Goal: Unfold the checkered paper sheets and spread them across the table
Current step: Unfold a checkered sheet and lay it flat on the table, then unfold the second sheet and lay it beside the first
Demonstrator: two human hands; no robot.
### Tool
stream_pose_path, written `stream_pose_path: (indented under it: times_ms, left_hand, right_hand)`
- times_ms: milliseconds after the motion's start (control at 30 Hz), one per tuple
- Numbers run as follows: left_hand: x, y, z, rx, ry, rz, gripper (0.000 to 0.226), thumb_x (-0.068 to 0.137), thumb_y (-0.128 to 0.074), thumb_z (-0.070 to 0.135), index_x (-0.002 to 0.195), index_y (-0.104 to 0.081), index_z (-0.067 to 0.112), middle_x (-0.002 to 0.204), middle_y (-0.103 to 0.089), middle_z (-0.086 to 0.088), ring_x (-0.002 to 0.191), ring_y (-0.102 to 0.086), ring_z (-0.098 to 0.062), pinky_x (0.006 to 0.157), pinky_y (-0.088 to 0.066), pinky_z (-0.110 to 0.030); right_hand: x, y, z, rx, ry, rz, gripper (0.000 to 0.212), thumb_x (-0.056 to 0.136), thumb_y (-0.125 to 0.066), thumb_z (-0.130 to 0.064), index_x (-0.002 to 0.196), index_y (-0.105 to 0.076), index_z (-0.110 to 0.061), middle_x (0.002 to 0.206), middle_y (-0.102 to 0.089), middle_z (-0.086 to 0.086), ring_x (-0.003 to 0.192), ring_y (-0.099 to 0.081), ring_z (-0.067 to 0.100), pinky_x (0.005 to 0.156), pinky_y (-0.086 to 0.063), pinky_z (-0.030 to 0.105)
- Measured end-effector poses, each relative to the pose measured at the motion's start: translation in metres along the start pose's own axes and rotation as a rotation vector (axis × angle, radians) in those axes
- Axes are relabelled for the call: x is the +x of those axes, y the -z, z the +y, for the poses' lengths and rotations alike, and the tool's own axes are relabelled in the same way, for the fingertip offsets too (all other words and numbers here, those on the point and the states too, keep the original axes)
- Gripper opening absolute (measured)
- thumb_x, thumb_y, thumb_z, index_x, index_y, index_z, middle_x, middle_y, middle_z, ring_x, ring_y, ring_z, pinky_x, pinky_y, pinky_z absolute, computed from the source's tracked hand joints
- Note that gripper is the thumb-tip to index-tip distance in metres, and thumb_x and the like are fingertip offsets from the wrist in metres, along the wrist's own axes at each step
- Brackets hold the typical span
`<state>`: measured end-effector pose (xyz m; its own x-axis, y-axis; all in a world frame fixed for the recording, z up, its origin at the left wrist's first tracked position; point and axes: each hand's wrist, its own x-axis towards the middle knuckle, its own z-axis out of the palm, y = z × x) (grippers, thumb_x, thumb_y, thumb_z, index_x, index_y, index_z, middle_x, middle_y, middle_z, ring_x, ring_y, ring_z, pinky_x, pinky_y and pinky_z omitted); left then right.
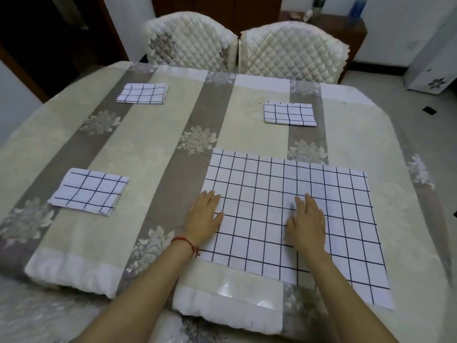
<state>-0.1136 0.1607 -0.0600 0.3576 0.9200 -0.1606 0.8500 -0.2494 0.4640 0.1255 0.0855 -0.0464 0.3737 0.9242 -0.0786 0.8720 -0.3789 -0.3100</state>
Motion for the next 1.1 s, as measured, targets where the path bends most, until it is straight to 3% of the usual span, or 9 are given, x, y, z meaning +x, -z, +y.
stream_pose_path:
  times_ms: [100,233,333,400,533,667,833,1000,1100]
  left_hand:
    - [0.002,0.025,-0.021,-0.045,-0.050,0.027,0.045,0.091,-0.049,0.023,0.133,-0.042,0.007,0.147,-0.035,-0.012,0.138,-0.027,-0.026,0.114,-0.024,-0.040]
    - [0.008,0.068,-0.067,-0.014,-0.131,0.075,0.041,0.089,-0.048,0.019,0.127,-0.047,0.004,0.138,-0.046,-0.016,0.129,-0.040,-0.030,0.106,-0.033,-0.039]
    - [0.004,0.105,-0.128,0.031,-0.148,0.102,0.051,0.081,-0.036,0.034,0.118,-0.056,0.004,0.127,-0.056,-0.018,0.120,-0.050,-0.034,0.100,-0.039,-0.043]
    - [0.000,0.125,-0.177,0.035,-0.120,0.102,0.059,0.079,-0.032,0.041,0.120,-0.056,0.006,0.130,-0.055,-0.017,0.124,-0.048,-0.033,0.103,-0.037,-0.045]
    - [-0.009,0.158,-0.256,0.044,-0.033,0.137,0.043,0.082,-0.049,0.026,0.118,-0.058,0.004,0.130,-0.055,-0.018,0.124,-0.049,-0.033,0.099,-0.040,-0.046]
    - [-0.006,0.174,-0.304,0.065,0.006,0.151,0.044,0.084,-0.052,0.025,0.123,-0.054,0.005,0.135,-0.050,-0.019,0.127,-0.046,-0.034,0.102,-0.036,-0.048]
    - [0.010,0.183,-0.330,0.143,0.055,0.025,0.049,0.091,-0.048,0.030,0.137,-0.036,0.017,0.147,-0.035,-0.007,0.138,-0.029,-0.023,0.113,-0.017,-0.040]
    - [0.017,0.191,-0.334,0.134,0.022,0.001,0.037,0.087,-0.054,0.028,0.123,-0.054,0.016,0.116,-0.054,-0.010,0.115,-0.045,-0.028,0.102,-0.025,-0.034]
    - [0.017,0.194,-0.333,-0.014,-0.002,-0.055,0.023,0.087,-0.056,0.019,0.106,-0.061,0.006,0.097,-0.053,-0.010,0.100,-0.052,-0.030,0.083,-0.037,-0.035]
  right_hand:
    - [-0.006,-0.010,-0.063,0.132,0.138,-0.001,0.047,0.087,-0.052,-0.008,0.133,-0.044,-0.003,0.143,-0.039,0.023,0.132,-0.037,0.038,0.109,-0.030,0.046]
    - [-0.018,-0.038,-0.153,0.198,0.189,-0.009,0.044,0.086,-0.048,-0.014,0.129,-0.049,-0.003,0.136,-0.047,0.022,0.127,-0.045,0.037,0.105,-0.036,0.046]
    - [-0.027,-0.064,-0.218,0.256,0.158,-0.037,0.043,0.088,-0.047,-0.019,0.129,-0.049,-0.007,0.136,-0.049,0.018,0.125,-0.046,0.034,0.104,-0.037,0.041]
    - [-0.033,-0.079,-0.260,0.264,0.172,-0.061,0.041,0.091,-0.046,-0.019,0.130,-0.047,-0.008,0.137,-0.048,0.013,0.125,-0.045,0.031,0.104,-0.036,0.037]
    - [-0.043,-0.100,-0.329,0.351,0.134,-0.088,0.039,0.091,-0.045,-0.017,0.129,-0.048,-0.009,0.137,-0.047,0.008,0.126,-0.042,0.025,0.101,-0.034,0.029]
    - [-0.048,-0.116,-0.368,0.364,0.078,-0.155,0.051,0.086,-0.032,-0.031,0.132,-0.046,-0.014,0.142,-0.042,0.005,0.133,-0.035,0.021,0.107,-0.028,0.029]
    - [-0.053,-0.135,-0.389,0.312,0.031,-0.195,0.041,0.092,-0.043,-0.018,0.133,-0.045,-0.015,0.145,-0.040,0.004,0.136,-0.032,0.019,0.110,-0.024,0.028]
    - [-0.062,-0.146,-0.391,0.296,0.037,-0.147,0.033,0.088,-0.044,-0.016,0.119,-0.054,-0.012,0.135,-0.046,0.004,0.129,-0.039,0.025,0.103,-0.030,0.025]
    - [-0.062,-0.145,-0.393,0.348,0.009,-0.184,0.043,0.088,-0.039,-0.032,0.126,-0.051,-0.014,0.137,-0.046,0.003,0.132,-0.037,0.022,0.107,-0.030,0.029]
